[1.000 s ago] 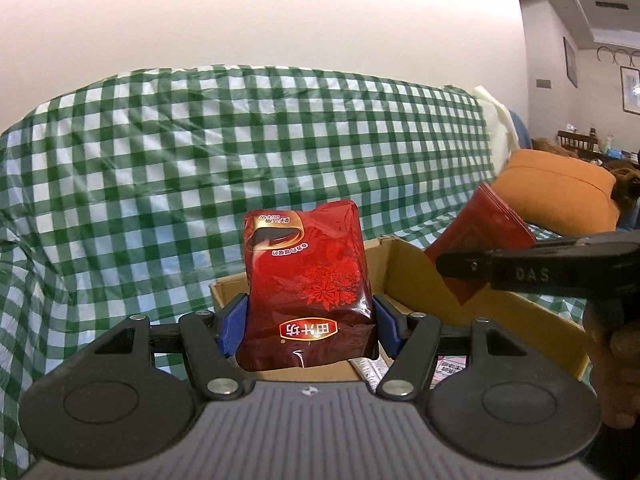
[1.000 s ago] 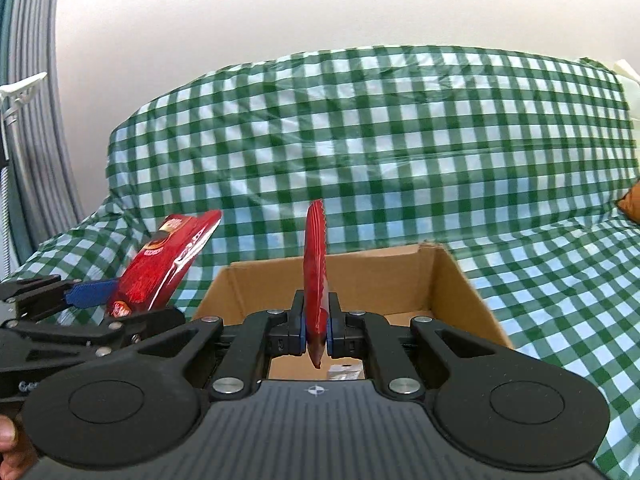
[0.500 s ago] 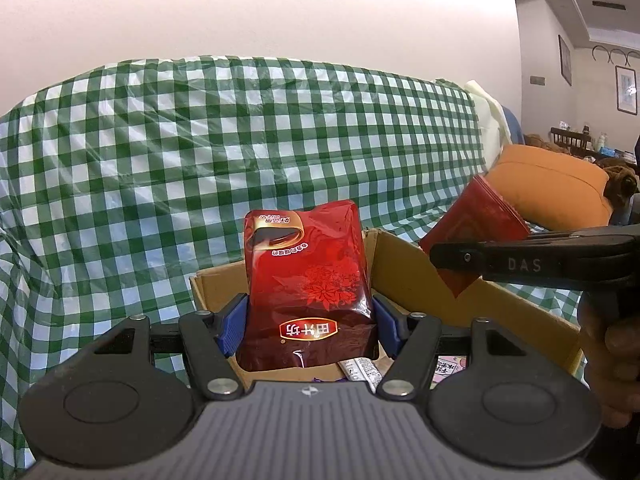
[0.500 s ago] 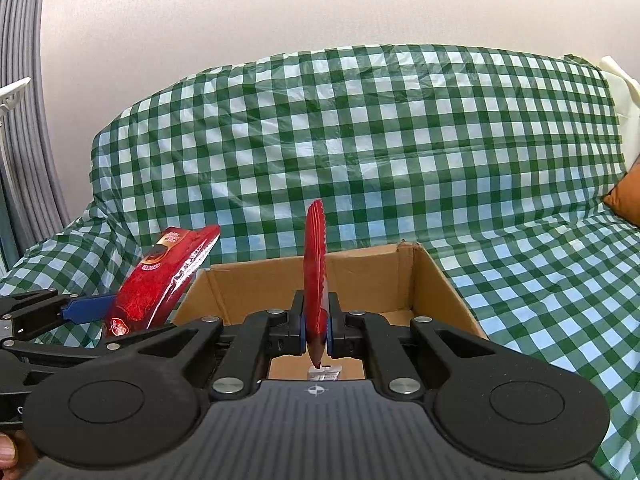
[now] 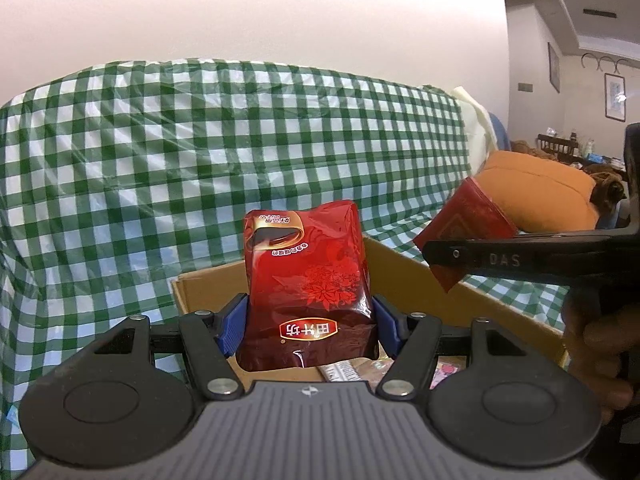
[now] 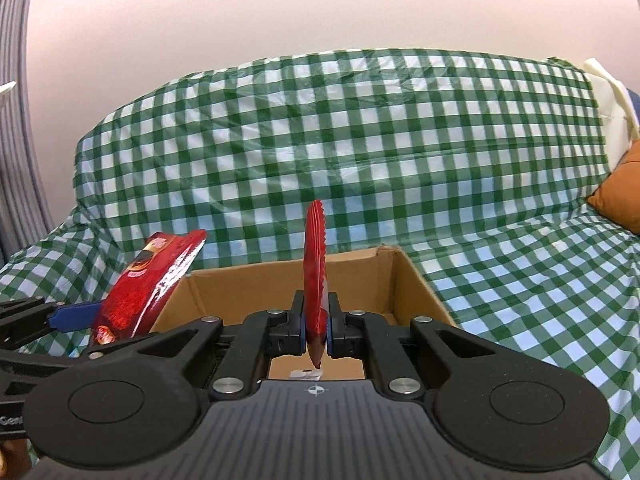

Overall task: Organize snacks
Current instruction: 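Carry the red coffee bag with the left gripper while the right carries the red packet over the box, then open both grippers to drop the red bag and red packet into the box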

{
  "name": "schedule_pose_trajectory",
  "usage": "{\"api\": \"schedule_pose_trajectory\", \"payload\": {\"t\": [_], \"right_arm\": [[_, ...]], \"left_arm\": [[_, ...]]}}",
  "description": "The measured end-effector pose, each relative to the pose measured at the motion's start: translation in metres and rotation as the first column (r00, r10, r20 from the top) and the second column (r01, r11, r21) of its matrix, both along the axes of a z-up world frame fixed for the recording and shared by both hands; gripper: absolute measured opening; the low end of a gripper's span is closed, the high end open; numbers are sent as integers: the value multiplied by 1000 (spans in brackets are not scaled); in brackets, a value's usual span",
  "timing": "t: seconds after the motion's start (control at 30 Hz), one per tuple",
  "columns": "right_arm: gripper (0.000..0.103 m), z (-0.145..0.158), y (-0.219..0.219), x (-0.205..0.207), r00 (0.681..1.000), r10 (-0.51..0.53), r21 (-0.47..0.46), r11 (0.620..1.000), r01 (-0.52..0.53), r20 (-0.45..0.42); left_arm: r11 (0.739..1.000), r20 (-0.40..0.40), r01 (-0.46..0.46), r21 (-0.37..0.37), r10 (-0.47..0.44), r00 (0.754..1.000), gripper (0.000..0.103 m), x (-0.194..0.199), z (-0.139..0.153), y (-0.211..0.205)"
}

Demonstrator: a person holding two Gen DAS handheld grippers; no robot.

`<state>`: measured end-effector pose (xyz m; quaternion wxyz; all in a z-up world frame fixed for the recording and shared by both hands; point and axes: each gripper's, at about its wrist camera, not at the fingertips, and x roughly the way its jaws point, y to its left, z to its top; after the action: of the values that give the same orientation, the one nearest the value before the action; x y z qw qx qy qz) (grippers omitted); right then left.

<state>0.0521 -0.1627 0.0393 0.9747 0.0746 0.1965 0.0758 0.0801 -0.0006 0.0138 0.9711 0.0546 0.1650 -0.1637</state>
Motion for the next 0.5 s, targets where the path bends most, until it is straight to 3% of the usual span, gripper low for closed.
{"api": "schedule_pose_trajectory", "payload": {"t": [0.5], "right_arm": [[9,3,-5,-4,993,-101,-17,995,102,67]], "left_arm": [[994,-21,109,26,-108,994,72,0,-6,-16]]}}
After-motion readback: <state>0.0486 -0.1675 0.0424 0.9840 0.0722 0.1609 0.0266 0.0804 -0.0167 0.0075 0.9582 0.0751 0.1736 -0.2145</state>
